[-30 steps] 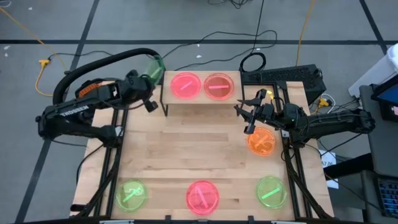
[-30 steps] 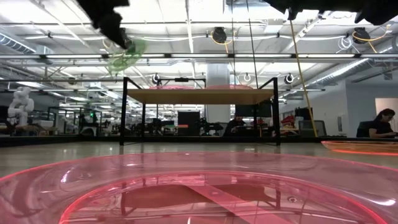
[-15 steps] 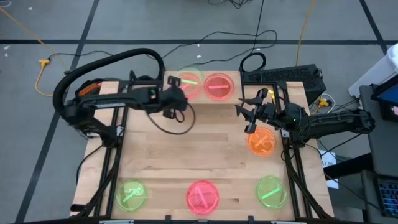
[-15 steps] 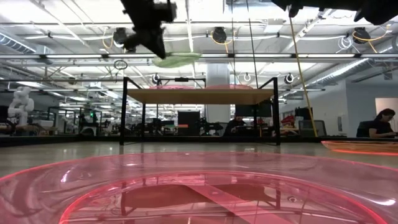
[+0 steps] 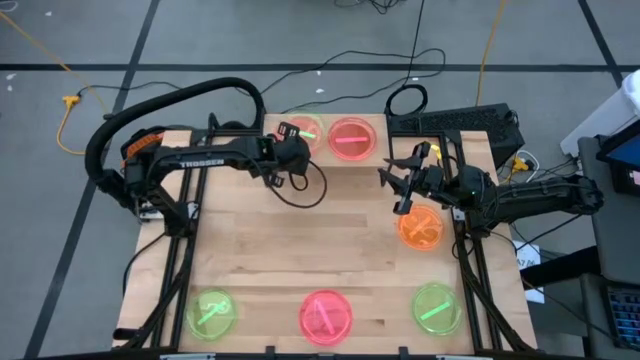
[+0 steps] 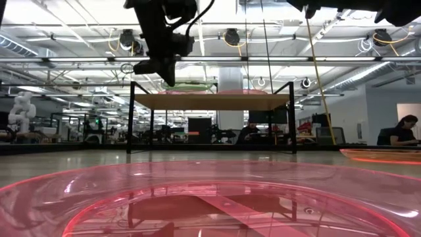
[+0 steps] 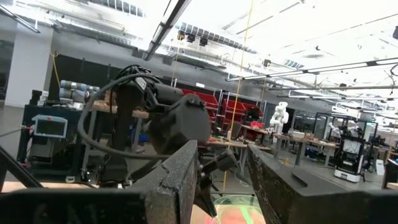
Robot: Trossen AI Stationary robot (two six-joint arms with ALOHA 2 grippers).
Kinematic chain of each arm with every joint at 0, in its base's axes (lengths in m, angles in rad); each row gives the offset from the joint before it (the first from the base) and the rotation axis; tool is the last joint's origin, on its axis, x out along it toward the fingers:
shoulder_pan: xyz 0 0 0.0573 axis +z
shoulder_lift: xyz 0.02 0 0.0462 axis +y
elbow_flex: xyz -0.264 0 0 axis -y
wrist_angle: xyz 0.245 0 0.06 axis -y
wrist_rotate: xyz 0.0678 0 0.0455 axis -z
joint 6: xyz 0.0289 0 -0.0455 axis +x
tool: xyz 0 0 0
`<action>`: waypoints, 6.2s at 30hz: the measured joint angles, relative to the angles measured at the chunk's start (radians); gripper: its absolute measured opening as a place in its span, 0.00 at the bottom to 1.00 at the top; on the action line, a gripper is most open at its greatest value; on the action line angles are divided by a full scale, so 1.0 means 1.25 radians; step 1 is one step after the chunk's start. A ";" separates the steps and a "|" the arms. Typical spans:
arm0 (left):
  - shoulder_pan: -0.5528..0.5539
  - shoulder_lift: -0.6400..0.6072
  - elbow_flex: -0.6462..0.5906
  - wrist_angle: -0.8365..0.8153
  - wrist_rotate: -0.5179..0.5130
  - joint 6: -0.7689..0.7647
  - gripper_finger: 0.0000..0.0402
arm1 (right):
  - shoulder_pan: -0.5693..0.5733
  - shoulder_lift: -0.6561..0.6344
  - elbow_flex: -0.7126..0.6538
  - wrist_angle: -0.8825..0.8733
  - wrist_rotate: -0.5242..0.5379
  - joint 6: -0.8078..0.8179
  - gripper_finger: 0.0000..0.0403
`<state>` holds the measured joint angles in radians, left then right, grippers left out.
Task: Place and stack plates onto a shelf
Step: Stack the green plate on top of the pink plate on the shelf, then stack the orange plate on top of the pink plate on the shelf
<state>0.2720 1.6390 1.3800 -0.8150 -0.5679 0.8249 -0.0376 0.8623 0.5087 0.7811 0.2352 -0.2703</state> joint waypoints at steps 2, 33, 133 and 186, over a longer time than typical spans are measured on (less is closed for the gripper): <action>0.007 0.000 0.000 -0.002 0.020 -0.009 0.00 | 0.000 0.000 0.000 0.000 0.000 0.000 0.31; 0.030 -0.011 0.000 -0.016 0.014 -0.033 0.12 | 0.000 0.000 0.000 -0.005 -0.001 0.017 0.31; -0.330 -0.336 0.351 -0.306 0.147 -0.720 0.12 | 0.000 0.000 0.000 0.000 -0.001 0.041 0.31; -0.329 -0.333 0.351 -0.151 0.135 -0.539 0.12 | 0.000 0.000 0.000 -0.007 -0.002 0.052 0.31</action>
<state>-0.1392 1.2226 1.8191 -1.0044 -0.3996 0.1510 -0.0376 0.8619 0.5087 0.7719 0.2333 -0.2047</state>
